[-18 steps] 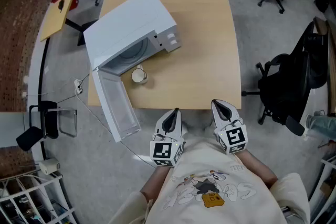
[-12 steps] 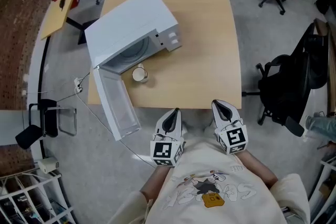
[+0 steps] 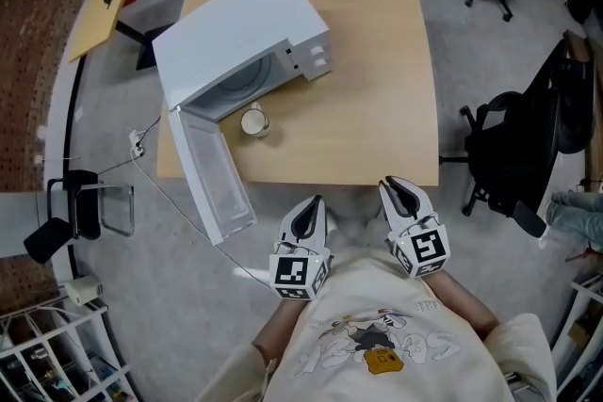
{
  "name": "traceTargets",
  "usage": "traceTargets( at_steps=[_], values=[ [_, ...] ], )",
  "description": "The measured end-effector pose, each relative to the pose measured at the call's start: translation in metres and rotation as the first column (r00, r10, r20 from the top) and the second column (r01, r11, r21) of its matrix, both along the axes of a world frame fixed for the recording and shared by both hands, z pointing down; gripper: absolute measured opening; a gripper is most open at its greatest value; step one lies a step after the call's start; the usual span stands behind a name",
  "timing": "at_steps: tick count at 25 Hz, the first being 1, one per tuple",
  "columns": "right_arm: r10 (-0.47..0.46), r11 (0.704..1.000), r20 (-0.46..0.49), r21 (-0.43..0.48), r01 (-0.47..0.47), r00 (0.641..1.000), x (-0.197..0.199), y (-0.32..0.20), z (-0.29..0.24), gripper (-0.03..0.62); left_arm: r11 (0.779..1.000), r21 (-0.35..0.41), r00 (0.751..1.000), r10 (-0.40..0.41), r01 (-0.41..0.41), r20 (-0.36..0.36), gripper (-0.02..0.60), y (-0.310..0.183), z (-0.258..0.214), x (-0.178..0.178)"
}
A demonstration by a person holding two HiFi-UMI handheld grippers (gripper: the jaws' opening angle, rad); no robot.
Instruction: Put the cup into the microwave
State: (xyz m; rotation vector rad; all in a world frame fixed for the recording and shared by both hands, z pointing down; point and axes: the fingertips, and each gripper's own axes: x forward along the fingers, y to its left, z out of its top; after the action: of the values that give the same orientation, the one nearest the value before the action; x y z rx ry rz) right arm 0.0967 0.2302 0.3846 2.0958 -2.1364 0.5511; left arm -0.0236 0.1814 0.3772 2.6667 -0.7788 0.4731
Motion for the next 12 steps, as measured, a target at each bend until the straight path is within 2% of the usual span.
traceTargets(
  at_steps=[8,12],
  values=[
    [0.012,0.997,-0.004,-0.077,-0.012,1.000,-0.052,-0.009,0.014,0.066,0.996,-0.077,0.999,-0.050,0.049,-0.003,0.005,-0.009,0.011,-0.071],
    [-0.008,0.995,-0.014,-0.102,0.006,1.000,-0.069,-0.026,0.015,0.069,0.989,-0.130,0.998,-0.068,0.067,-0.010,0.005,-0.023,0.021,-0.085]
  ],
)
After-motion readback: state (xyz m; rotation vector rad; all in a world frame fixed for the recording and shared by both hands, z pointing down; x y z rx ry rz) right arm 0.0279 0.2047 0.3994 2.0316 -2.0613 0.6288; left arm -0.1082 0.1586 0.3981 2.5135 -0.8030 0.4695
